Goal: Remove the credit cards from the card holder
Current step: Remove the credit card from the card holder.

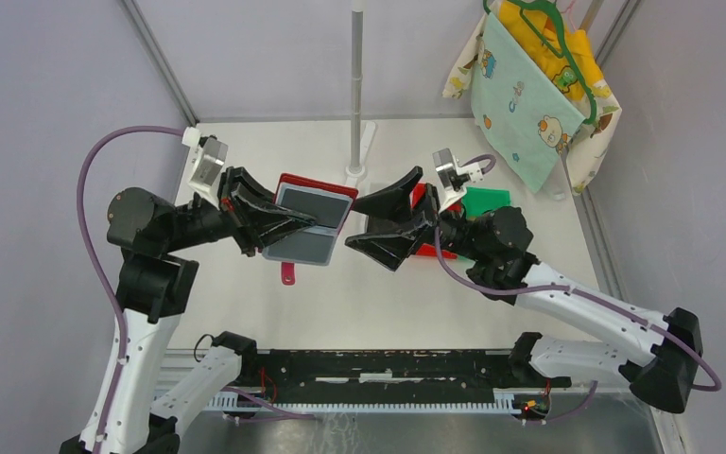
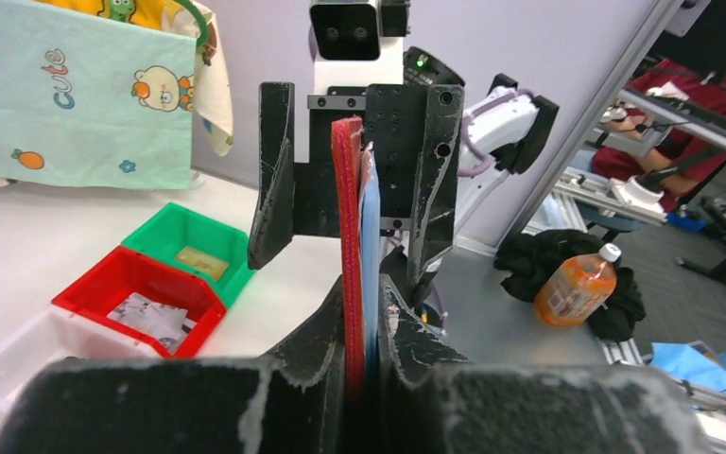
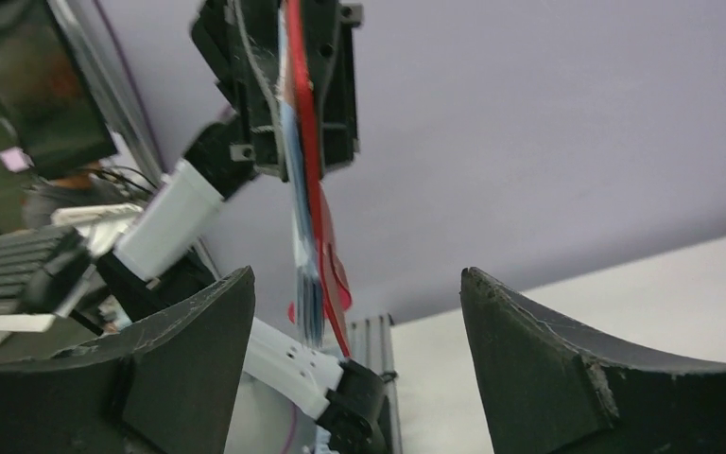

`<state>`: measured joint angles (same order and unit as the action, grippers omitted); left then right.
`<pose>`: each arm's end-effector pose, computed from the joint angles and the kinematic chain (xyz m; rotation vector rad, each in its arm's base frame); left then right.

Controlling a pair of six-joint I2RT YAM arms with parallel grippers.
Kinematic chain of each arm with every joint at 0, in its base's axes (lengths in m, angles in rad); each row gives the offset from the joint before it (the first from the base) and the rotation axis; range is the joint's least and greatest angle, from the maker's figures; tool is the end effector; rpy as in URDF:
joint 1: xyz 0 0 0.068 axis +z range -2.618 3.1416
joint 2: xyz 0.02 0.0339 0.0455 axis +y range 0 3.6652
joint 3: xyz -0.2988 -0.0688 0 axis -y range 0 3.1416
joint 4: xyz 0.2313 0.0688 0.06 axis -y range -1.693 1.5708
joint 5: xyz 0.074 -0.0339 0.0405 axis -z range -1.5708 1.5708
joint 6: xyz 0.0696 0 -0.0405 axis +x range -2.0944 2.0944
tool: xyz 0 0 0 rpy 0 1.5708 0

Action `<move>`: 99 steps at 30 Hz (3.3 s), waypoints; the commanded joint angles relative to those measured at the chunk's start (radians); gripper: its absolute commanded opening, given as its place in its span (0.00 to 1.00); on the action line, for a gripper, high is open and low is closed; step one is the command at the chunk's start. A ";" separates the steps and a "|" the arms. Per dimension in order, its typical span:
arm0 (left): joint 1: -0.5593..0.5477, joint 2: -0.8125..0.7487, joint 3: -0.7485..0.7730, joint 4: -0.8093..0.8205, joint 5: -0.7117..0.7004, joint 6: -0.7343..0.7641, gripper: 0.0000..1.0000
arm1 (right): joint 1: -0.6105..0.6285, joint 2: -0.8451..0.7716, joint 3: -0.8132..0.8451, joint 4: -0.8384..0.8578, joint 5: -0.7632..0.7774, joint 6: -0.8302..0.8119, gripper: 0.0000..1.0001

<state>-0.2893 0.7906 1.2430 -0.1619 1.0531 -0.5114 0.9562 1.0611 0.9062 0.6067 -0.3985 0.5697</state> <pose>0.0743 -0.0852 0.5120 0.8226 1.3367 -1.3098 0.1142 0.2086 0.4582 -0.6321 1.1430 1.5532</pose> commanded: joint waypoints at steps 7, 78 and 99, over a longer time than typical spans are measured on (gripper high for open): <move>0.000 -0.018 -0.012 0.232 -0.004 -0.249 0.02 | -0.014 0.120 0.062 0.480 -0.101 0.321 0.70; -0.002 0.286 0.165 -1.301 0.121 1.324 0.26 | 0.055 0.442 0.814 -1.209 -0.262 -0.543 0.00; -0.001 0.231 0.137 -1.065 0.123 1.099 0.02 | 0.086 0.446 0.814 -1.219 -0.226 -0.573 0.14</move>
<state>-0.2882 1.0714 1.3739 -1.4433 1.0973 0.7334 1.0252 1.5162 1.7203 -0.6987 -0.6186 -0.0128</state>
